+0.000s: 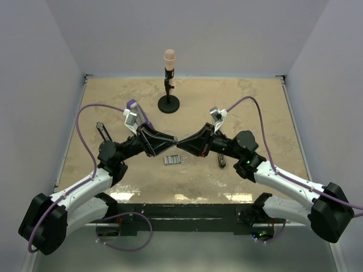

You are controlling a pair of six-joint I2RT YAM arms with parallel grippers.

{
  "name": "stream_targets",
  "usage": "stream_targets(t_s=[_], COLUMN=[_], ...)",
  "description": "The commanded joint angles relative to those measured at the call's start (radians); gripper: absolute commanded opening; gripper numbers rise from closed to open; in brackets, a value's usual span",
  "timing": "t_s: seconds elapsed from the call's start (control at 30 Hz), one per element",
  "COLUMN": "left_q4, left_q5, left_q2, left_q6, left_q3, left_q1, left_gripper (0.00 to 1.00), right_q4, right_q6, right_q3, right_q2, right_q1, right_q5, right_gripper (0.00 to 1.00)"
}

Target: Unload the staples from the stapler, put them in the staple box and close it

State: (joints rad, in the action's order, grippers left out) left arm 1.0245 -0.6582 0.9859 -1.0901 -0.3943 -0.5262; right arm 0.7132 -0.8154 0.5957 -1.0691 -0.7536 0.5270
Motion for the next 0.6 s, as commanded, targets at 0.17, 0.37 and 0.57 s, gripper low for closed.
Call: stream_targets(t_s=[0.17,0.37,0.57], left_q4=[0.111,0.143,0.157], left_q5=[0.005,-0.003,-0.008], left_q2=[0.0,0.019,0.028], left_q6=[-0.016,-0.042,-0.051], left_q3=[0.002,0.002,0.006], left_q1=[-0.006,-0.006,-0.006], left_gripper=[0.32,0.27,0.22], right_q4=[0.063,0.068,0.063], right_q6=[-0.018,-0.019,-0.018], right_q3=[-0.01,-0.014,-0.013], right_q2=[0.006,0.006,0.008], right_q1=[-0.006,-0.006,-0.006], right_q5=[0.021,0.019,0.018], right_gripper=[0.23,0.24,0.28])
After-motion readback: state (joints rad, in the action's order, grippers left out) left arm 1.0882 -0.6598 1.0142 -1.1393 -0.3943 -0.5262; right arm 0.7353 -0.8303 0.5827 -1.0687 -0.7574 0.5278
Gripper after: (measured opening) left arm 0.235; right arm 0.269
